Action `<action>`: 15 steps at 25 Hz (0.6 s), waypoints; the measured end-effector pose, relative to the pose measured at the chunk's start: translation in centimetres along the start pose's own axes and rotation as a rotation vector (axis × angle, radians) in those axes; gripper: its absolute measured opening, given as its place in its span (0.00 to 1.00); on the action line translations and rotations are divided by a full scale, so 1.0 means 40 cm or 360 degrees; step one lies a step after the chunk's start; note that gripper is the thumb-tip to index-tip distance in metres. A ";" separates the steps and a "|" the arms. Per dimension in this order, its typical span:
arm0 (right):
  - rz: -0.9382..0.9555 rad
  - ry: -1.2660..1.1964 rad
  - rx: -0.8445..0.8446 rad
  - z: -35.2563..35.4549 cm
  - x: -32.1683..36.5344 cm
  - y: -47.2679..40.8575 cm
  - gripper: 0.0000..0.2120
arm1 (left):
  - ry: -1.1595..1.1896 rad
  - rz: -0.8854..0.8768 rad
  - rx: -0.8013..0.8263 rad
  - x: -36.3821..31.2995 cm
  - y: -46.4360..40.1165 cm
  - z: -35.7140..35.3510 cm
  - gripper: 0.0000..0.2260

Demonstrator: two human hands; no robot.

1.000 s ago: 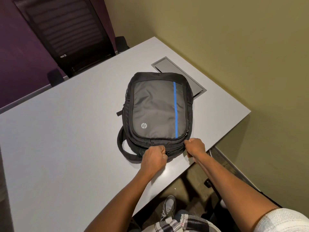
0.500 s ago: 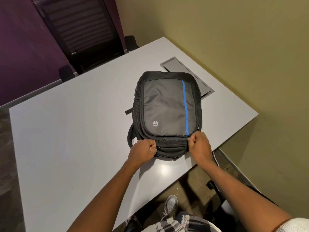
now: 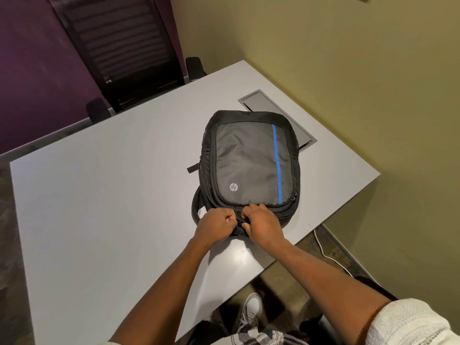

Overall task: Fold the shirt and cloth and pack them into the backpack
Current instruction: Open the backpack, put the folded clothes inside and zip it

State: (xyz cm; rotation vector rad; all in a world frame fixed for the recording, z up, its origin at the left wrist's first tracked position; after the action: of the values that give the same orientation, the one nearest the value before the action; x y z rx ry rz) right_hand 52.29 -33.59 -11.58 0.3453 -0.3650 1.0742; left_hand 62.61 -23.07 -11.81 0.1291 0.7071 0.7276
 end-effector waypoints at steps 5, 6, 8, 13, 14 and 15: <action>0.0008 0.0088 -0.0075 -0.006 0.005 -0.004 0.04 | -0.0197 -0.0031 -0.0035 -0.002 -0.001 0.016 0.07; 0.0021 0.0115 -0.0093 -0.004 0.004 -0.005 0.05 | -0.0247 -0.0048 -0.0050 -0.004 0.000 0.022 0.07; 0.0035 0.0151 -0.0107 0.002 0.001 -0.003 0.08 | -0.0331 -0.0076 -0.0074 0.004 -0.001 0.041 0.07; -0.0032 0.0231 -0.0075 0.000 -0.024 0.011 0.07 | -0.0407 -0.0087 -0.0094 0.090 -0.009 0.097 0.07; -0.0078 0.0242 -0.0067 -0.002 -0.024 0.012 0.06 | -0.0438 -0.0116 -0.0112 0.093 -0.010 0.103 0.07; -0.0127 0.0250 -0.0050 -0.005 -0.018 0.013 0.05 | -0.0465 -0.0148 -0.0124 0.093 -0.010 0.107 0.07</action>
State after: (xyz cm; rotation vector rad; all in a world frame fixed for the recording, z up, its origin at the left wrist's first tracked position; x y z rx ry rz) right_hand 51.56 -33.85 -12.04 0.2433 -0.2260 1.0094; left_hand 67.51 -20.40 -10.73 0.1274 0.4031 0.6301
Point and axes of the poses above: each hand's wrist, its own y-axis away from the middle knuckle, its own z-axis out of the back of the hand, x = y × z, the point moved 5 cm from there along -y, towards the middle knuckle, and after that the axes turned 5 degrees about -y, right-handed, at the moved point
